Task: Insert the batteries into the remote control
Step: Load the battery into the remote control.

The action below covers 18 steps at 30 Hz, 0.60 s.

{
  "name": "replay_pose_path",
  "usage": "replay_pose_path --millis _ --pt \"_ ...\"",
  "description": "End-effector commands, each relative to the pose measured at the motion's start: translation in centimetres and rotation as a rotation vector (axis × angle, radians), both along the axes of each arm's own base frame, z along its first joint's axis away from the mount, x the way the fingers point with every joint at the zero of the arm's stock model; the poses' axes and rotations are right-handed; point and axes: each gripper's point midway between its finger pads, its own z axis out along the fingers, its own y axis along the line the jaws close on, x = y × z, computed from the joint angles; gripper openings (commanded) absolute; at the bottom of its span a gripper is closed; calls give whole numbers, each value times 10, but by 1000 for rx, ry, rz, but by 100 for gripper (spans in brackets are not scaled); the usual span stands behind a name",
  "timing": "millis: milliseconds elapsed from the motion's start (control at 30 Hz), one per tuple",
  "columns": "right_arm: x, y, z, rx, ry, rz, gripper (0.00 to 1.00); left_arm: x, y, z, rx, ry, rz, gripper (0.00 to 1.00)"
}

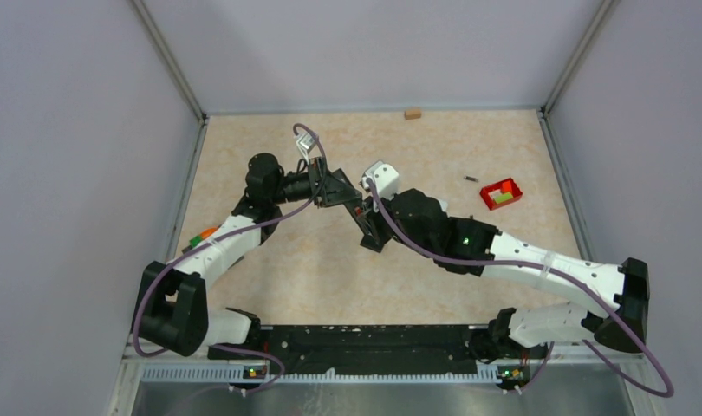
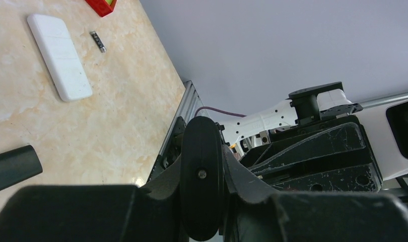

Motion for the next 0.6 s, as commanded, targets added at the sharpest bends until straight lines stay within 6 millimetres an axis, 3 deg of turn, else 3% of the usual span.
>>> replay_pose_path --millis 0,167,567 --pt "-4 0 6 -28 -12 24 6 -5 -2 28 -36 -63 -33 0" --pt "-4 -1 9 -13 -10 14 15 -4 -2 29 -36 -67 -31 0" --pt "-4 -1 48 127 -31 -13 31 -2 -2 24 -24 -66 -23 0"
